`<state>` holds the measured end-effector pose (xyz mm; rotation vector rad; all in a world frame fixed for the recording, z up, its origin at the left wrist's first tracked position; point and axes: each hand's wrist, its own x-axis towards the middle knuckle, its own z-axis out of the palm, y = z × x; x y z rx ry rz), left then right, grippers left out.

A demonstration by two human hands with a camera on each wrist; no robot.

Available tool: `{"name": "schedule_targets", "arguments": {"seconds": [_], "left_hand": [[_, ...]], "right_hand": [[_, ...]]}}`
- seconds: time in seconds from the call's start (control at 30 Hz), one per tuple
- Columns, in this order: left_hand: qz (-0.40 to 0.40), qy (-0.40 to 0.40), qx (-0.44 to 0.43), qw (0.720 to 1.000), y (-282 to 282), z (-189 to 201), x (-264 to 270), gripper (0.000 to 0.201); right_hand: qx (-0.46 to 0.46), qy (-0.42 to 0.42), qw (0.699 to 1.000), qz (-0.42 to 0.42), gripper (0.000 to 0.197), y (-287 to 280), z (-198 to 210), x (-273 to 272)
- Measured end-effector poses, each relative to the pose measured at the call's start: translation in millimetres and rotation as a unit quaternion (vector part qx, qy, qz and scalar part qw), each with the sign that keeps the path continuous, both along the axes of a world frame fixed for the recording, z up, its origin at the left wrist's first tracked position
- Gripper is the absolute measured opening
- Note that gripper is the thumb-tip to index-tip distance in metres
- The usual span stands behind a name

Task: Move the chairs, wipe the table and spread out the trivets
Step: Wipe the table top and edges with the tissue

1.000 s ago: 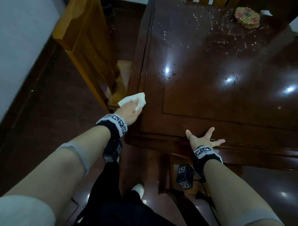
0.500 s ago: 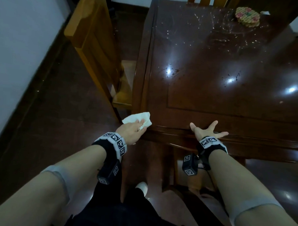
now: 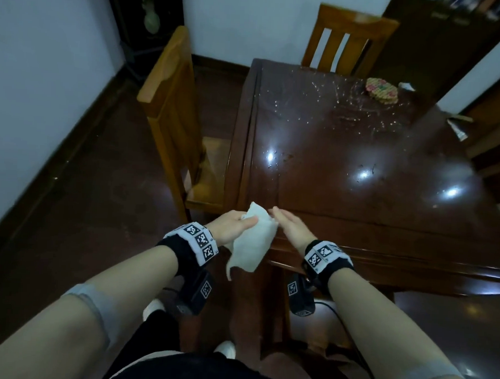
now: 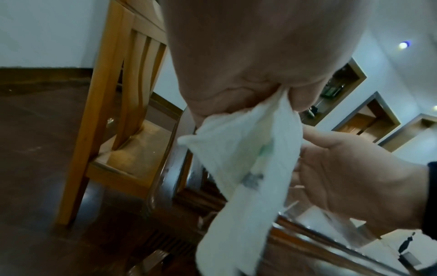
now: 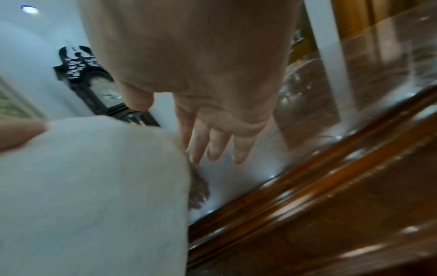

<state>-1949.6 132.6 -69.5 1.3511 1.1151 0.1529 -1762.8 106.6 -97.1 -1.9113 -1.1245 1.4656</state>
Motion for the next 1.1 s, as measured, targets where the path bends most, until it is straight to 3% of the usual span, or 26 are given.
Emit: {"name": "schedule_targets", "arguments": {"seconds": [0.13,0.23,0.4,0.57,0.73,0.83,1.1], "left_hand": [[0.059,-0.073,-0.053,0.994,26.4,16.9,-4.8,0.033],[0.087,-0.111,-0.069,0.988,48.3,25.7,-15.9,0.032],[0.088,-0.136,-0.099,0.982,83.8,30.8,-59.8,0.040],[0.144,-0.143,-0.140,0.969,114.3,17.7,-132.8,0.035],[0.230,-0.114,-0.150,0.955,141.0,-13.7,-227.3,0.046],[0.279,-0.101,-0.132,0.946,155.9,-16.7,-280.0,0.040],[0.339,-0.144,-0.043,0.929,208.5,-13.0,-378.4,0.028]], "right_hand": [[-0.006,0.128,0.991,-0.025,0.055,9.8,14.2,-21.6],[0.002,0.147,0.987,-0.071,0.055,19.6,22.7,-35.8],[-0.037,0.178,0.981,-0.068,0.042,49.6,33.8,-71.6],[-0.052,0.170,0.984,-0.013,0.042,88.8,39.8,-133.4],[-0.027,0.129,0.991,0.034,0.034,134.0,35.4,-221.9],[-0.003,0.121,0.992,0.038,0.022,162.0,37.2,-277.0],[0.024,0.140,0.989,0.046,0.026,234.8,41.6,-383.9]]}}
